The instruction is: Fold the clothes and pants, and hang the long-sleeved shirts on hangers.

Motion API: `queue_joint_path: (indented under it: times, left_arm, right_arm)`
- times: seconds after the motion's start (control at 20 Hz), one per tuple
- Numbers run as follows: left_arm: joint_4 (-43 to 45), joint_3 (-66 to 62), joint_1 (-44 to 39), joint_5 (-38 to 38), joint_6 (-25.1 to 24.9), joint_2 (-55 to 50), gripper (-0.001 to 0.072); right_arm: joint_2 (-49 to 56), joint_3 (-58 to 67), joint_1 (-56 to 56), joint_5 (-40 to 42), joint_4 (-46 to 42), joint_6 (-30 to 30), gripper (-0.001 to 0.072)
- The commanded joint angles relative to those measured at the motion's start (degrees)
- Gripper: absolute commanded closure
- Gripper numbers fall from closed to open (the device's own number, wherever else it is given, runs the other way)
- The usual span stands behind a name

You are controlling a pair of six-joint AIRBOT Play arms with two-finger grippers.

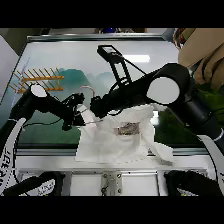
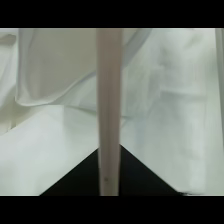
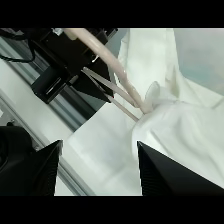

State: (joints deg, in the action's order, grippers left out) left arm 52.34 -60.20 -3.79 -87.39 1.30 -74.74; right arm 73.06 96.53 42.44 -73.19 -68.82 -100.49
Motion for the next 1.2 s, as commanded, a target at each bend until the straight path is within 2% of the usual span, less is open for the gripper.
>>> queue_joint_path:
  times: [0.0, 0.15, 0.3, 0.45, 0.5, 0.75, 0.85, 1.0, 1.1, 1.15]
  left_arm:
    - [0.04, 0.0, -0.02, -0.02, 0.0, -0.04, 0.0684]
    - [0.04, 0.0, -0.02, -0.04, 0.0, -0.04, 0.0684]
    - [0.04, 0.0, -0.02, -0.02, 0.0, -0.04, 0.0684]
    - [0.04, 0.0, -0.02, -0.11, 0.02, -0.04, 0.0684]
    - [0.04, 0.0, -0.02, -0.11, 0.0, -0.04, 0.0684]
    - [0.07, 0.0, -0.02, -0.07, 0.0, -0.04, 0.0683]
    - [0.07, 0.0, -0.02, -0.07, 0.0, -0.04, 0.0684]
    - [0.07, 0.0, -0.02, -0.04, 0.0, -0.04, 0.0684]
    - [0.07, 0.0, -0.02, -0.04, 0.0, -0.04, 0.0684]
    - [0.07, 0.0, -0.02, -0.09, 0.02, -0.04, 0.0684]
  right_arm:
    - [-1.77, 0.28, -3.72, -1.4, 9.29, 8.0, 0.0185]
    - [-2.8, 0.24, -12.24, -7.72, 22.01, 23.06, 0.0181]
    - [-3.72, -0.57, -21.0, -14.67, 25.49, 29.03, 0.0181]
    - [-9.35, -9.81, -32.24, -16.11, 30.88, 39.87, 0.0186]
    - [-10.97, -12.96, -35.08, -15.37, 32.87, 40.89, 0.0226]
    - [-11.82, -17.44, -42.93, -11.98, 33.55, 42.47, 0.0223]
    - [-11.63, -19.26, -45.11, -13.51, 36.92, 52.92, 0.0222]
    - [-11.61, -27.23, -53.48, -19.3, 50.18, 68.7, 0.0222]
    - [-11.58, -33.18, -57.75, -20.26, 48.76, 77.35, 0.0219]
    - [-11.54, -35.82, -58.8, -20.17, 46.4, 79.38, 0.0158]
